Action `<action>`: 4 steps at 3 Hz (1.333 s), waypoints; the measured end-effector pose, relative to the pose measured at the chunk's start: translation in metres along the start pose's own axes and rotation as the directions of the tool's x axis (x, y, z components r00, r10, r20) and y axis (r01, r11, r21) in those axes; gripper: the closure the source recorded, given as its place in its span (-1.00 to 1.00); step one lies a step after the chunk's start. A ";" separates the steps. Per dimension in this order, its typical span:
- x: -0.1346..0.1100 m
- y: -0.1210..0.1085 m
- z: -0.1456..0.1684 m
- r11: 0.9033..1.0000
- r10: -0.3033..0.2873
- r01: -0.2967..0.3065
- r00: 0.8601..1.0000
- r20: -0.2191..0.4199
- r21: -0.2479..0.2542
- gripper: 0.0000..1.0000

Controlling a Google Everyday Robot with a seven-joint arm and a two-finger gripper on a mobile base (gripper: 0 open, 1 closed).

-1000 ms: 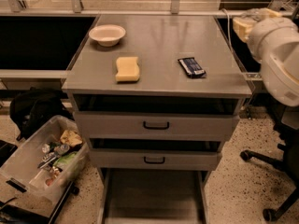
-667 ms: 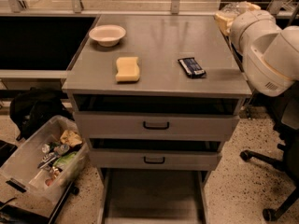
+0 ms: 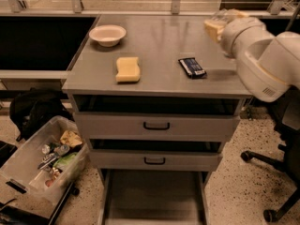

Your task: Pick water bottle from bottom drawer and place on counter

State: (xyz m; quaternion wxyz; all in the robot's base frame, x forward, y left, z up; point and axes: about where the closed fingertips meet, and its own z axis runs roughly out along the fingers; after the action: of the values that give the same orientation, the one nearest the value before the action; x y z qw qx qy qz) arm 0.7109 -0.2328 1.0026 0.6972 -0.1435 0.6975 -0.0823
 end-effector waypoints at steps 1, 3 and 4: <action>0.013 0.072 -0.006 0.982 0.008 -0.010 1.000 -0.010 -0.190 1.00; 0.024 0.114 -0.014 0.950 0.049 -0.055 0.998 -0.029 -0.309 0.63; 0.023 0.114 -0.014 0.950 0.048 -0.054 0.998 -0.028 -0.308 0.16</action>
Offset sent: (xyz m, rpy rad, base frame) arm -0.0303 0.1217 -0.0578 0.0989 0.2021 0.4205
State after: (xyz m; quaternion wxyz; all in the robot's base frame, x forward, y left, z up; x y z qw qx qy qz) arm 0.6880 -0.1335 0.9452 0.6610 -0.2315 0.7125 0.0442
